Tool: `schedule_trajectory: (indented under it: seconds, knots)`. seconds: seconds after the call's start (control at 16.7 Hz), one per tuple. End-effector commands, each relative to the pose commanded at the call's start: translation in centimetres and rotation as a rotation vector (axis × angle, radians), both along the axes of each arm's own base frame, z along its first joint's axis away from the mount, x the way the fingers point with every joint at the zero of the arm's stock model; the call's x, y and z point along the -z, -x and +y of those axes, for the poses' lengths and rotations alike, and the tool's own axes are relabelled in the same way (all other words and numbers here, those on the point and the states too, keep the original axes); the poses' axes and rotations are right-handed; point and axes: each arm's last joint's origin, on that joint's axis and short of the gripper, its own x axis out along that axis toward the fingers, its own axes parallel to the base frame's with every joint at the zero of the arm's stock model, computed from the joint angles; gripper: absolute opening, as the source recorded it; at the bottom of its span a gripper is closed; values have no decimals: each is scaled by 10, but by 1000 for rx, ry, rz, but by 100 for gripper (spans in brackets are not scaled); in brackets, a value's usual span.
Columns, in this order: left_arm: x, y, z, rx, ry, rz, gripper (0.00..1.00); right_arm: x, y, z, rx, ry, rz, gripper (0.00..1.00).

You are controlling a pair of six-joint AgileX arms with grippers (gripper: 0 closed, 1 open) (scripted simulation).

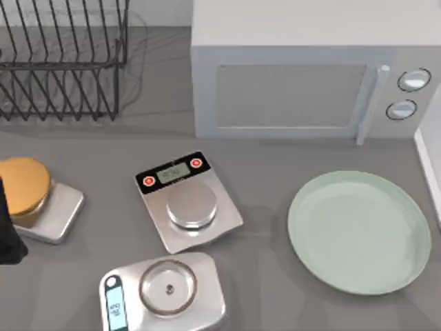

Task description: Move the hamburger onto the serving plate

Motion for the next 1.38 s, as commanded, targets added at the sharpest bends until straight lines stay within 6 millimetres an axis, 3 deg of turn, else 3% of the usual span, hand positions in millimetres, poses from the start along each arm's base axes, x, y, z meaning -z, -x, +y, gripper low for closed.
schedule_trajectory:
  seconds: [0.36, 0.66, 1.02, 1.38]
  knots:
    - [0, 0, 0, 0, 0, 0, 100, -9, -2, 0, -9, 88, 128, 100]
    - [0, 0, 0, 0, 0, 0, 100, -19, -21, 0, -87, 312, 567, 100]
    - [0, 0, 0, 0, 0, 0, 100, -14, -58, 1, -375, 552, 1171, 100]
    - [0, 0, 0, 0, 0, 0, 100, -12, -88, 2, -631, 654, 1453, 100]
